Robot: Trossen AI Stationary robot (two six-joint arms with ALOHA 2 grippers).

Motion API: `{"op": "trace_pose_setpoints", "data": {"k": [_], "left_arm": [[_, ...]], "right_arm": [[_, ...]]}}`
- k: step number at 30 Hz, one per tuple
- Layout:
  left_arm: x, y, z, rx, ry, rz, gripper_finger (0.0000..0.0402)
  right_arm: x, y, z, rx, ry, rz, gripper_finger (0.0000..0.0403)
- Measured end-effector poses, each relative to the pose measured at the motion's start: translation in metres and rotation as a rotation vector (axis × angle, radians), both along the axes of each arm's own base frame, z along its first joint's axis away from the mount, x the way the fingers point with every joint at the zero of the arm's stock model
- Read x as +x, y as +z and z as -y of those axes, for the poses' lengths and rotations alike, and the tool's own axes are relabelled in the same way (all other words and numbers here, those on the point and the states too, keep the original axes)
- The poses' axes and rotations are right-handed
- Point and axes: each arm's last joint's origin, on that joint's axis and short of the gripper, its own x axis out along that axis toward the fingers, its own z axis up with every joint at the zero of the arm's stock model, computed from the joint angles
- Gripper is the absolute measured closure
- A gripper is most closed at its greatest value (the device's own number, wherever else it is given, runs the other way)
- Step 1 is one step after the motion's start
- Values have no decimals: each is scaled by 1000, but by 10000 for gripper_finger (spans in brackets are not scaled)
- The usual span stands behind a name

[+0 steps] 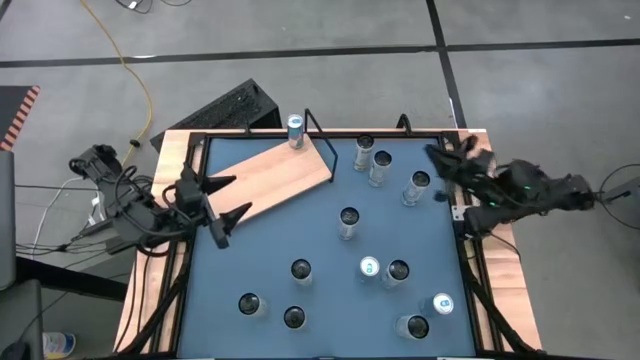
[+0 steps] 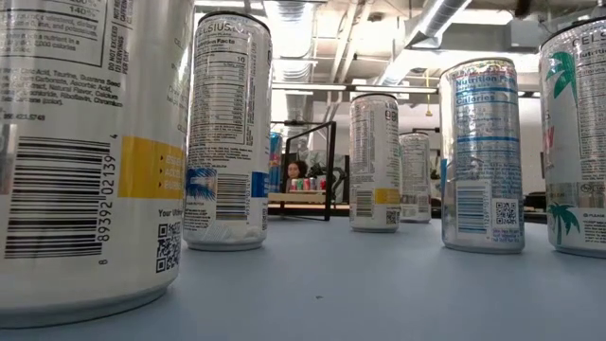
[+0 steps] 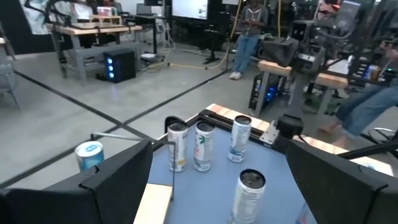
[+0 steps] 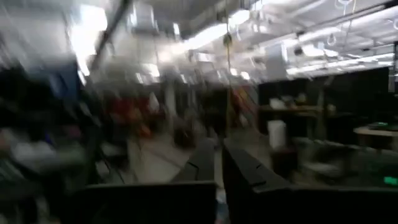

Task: Place canned beverage on shelf
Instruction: Put the left blue soda can on the shelf

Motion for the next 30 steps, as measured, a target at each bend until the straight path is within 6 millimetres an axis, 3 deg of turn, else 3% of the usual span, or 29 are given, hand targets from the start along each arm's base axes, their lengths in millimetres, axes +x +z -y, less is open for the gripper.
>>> {"op": "trace_pose_setpoints", "data": {"k": [6,11,15,22,30], "left_arm": [[3,-1,-6,11,36,-11,47],[6,-1,-10,-42,64,27,47],[7,-1,-10,-33,32,15,47],[7,-2,-10,-2,25,-13,47],[6,-9,-11,4,29,-54,47]], "right_arm": [[65,42,20,-103,-20,-288,268],[120,65,65,-84,-53,-431,183],[156,72,107,-71,133,-502,150],[221,41,176,-31,227,-609,148],[282,2,219,-6,199,-662,148]]}}
